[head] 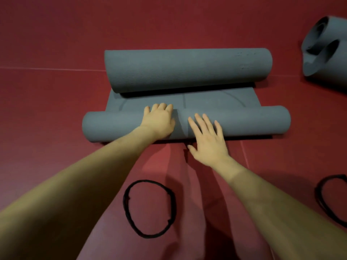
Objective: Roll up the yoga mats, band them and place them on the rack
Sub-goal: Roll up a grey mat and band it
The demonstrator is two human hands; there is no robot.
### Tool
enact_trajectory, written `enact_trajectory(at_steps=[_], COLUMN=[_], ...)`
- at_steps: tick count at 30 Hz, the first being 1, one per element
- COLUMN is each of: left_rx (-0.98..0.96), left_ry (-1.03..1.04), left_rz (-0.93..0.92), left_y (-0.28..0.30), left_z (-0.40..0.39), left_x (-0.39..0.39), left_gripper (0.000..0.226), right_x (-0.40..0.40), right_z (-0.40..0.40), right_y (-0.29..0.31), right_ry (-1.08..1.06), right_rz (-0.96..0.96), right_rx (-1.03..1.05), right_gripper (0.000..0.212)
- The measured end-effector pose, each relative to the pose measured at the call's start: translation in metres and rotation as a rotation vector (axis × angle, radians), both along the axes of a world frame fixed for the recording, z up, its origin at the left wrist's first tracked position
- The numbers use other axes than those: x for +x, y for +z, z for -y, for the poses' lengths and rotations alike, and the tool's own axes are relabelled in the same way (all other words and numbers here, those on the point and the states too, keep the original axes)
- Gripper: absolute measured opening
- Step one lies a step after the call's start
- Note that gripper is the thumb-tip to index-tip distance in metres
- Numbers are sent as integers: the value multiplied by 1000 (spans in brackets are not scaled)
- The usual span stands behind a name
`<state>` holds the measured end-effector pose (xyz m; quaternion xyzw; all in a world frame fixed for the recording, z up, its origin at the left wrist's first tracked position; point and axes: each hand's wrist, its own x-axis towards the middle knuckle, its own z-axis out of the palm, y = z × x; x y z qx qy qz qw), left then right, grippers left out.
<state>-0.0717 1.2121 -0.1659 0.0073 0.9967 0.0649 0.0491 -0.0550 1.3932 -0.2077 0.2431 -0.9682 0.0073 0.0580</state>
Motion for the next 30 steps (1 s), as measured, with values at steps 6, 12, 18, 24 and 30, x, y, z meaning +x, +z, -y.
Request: enact_trajectory(at_steps=[6,12,18,24,30], left_rx=[-84,-252,-327,-298,-291], left_ry=[-56,-59,-64,-82,-168], left_rz=[109,165,165,206,148], left_y=[-13,-12,-13,-6,-4], left_z=[6,9,14,21,25], left_x=[3,-41,-73,-90,-74], left_gripper=[99,115,124,107,101], right_x=[-51,-83,-115,-134,-120], right_z=[16,34,44,48,46], right_y=[22,17,16,24,41], right_ry=[-10,-48,-46,14,203], right_rz=[154,199,148,138,35], right_rx=[133,232,262,271,383], right_gripper=[118,131,131,120,89])
